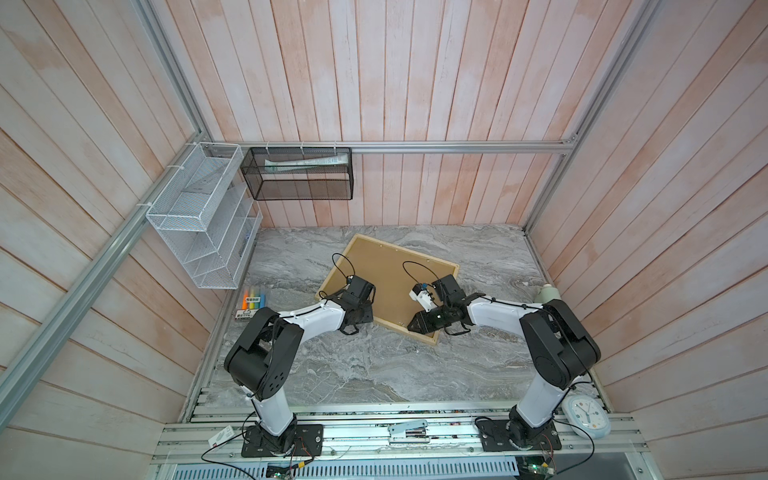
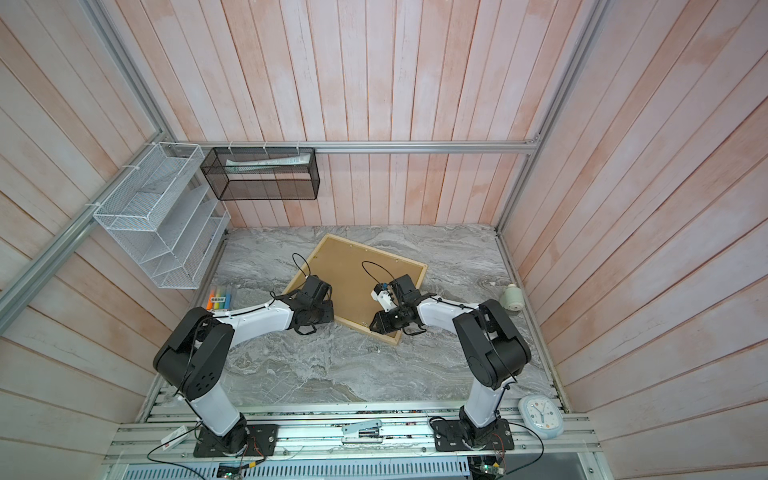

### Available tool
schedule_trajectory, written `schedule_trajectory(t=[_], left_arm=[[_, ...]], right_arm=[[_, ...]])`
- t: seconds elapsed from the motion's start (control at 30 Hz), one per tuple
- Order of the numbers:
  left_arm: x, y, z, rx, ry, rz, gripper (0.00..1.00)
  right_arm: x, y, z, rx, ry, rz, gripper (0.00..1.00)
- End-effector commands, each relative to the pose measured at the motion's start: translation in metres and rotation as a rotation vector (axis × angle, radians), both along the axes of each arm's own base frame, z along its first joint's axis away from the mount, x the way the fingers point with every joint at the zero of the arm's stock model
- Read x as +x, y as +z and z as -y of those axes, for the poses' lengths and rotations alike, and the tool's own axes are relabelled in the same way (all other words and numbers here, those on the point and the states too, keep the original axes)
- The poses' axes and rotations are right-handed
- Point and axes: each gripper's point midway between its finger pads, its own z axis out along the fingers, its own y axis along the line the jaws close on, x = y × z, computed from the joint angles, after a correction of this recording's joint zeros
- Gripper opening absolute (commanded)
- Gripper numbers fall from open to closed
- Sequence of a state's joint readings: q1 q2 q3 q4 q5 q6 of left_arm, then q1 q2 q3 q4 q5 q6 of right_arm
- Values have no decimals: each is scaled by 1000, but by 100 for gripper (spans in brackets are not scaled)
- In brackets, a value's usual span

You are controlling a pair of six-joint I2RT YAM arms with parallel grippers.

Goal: Put the photo into the frame

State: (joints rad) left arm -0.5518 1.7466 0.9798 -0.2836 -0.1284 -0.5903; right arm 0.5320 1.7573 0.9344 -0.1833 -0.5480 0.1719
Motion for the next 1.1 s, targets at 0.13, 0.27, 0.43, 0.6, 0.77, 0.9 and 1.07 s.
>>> schedule_trajectory(t=[0.13,0.27,0.43,0.6,0.77,0.9,1.07], left_arm=[[-4,-17,-2,14,-22,-27,56],[0,-17,1,9,-28,-23,55],[8,-16,6,6,-38,-10,55],[18,-15,14,-12,-47,1,55],[33,-11,19,-31,-56,26,55],[51,-4,29,-91,-83,83,54],[71,0,29,-135,-90,121,50]], right_arm=[[-34,0,-4,65,96,-75,30],[-44,2,-12,89,129,-87,29],[-53,2,-22,118,152,-106,29],[-60,7,-32,160,173,-118,28],[-68,17,-49,226,209,-127,28],[-73,28,-67,284,240,-128,28],[-58,40,-73,314,180,-74,27]])
